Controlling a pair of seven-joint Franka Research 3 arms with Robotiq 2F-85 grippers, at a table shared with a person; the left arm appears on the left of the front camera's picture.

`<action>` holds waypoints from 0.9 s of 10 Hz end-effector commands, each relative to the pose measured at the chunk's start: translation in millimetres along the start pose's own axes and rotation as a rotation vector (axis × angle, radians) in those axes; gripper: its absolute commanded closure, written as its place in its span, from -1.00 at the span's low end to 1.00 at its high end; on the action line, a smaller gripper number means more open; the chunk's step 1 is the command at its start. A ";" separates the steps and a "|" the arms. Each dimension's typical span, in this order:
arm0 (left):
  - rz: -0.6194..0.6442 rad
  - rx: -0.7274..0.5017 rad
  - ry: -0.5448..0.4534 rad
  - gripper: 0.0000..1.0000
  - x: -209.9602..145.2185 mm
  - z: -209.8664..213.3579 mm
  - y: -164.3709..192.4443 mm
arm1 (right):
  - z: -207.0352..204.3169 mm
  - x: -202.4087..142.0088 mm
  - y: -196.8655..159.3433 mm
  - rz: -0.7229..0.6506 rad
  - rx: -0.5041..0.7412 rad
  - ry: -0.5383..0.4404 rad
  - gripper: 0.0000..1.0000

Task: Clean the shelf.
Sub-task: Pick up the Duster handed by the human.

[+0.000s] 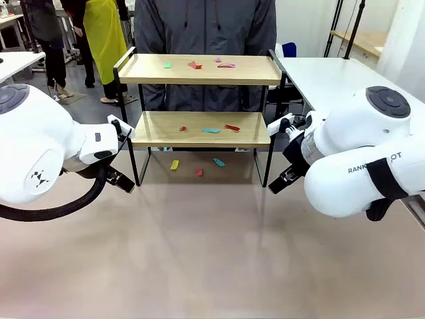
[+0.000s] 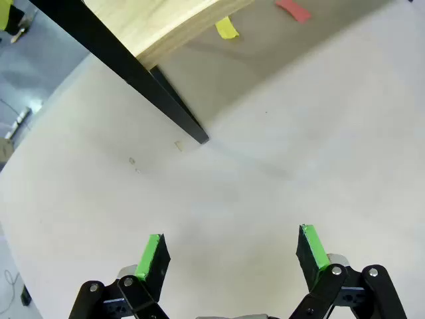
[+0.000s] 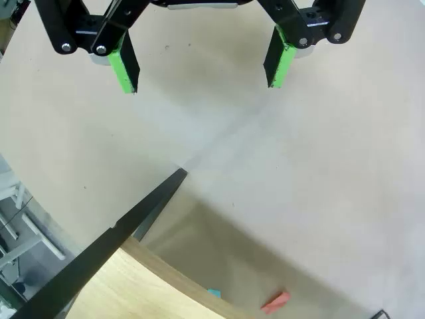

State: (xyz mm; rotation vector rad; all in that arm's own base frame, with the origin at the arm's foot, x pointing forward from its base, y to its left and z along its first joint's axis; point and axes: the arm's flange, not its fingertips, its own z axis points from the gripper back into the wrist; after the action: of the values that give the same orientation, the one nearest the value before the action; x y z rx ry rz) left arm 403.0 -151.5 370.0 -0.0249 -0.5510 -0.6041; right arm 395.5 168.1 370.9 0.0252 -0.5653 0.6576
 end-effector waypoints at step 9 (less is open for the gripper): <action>0.000 0.000 0.000 -1.00 0.1 0.0 -0.5 | 0.0 0.0 0.1 0.001 0.000 0.000 -1.00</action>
State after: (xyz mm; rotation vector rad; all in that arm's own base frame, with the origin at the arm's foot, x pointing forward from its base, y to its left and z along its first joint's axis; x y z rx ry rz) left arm 402.8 -152.0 370.0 -0.0251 -0.5510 -0.6049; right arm 395.5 168.2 370.9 0.0248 -0.5653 0.6583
